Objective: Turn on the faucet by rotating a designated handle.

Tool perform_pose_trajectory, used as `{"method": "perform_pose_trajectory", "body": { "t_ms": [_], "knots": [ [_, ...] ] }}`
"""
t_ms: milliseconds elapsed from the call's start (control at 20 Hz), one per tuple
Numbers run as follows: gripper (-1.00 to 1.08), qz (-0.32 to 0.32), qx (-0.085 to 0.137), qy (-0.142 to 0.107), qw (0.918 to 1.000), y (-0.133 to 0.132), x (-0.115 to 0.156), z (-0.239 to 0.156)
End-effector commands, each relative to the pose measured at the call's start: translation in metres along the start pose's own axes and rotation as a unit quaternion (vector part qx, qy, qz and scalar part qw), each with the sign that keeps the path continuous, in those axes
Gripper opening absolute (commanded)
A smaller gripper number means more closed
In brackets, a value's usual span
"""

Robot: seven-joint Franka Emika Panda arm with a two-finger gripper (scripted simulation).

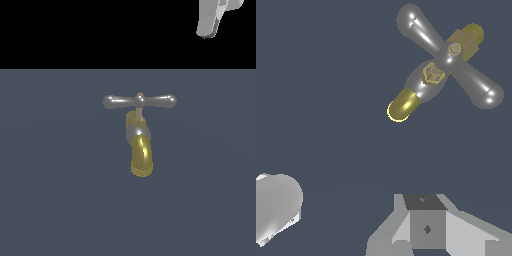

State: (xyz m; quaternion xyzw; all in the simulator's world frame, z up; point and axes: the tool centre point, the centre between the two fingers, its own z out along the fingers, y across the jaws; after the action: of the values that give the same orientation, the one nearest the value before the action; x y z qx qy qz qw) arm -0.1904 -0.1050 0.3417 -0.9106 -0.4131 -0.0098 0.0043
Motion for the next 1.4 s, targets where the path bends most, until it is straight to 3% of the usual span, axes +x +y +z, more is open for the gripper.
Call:
{"method": "perform_pose_trajectory", "body": {
  "t_ms": [0,600,1350],
  "knots": [
    [-1.00,-0.029,0.000,-0.001,0.9996,0.010,0.000,0.011],
    [-1.00,-0.157,0.000,-0.006,0.9875,0.052,0.011,0.060],
    [-1.00,-0.294,0.001,-0.010,0.9559,0.094,0.036,0.114]
  ]
}}
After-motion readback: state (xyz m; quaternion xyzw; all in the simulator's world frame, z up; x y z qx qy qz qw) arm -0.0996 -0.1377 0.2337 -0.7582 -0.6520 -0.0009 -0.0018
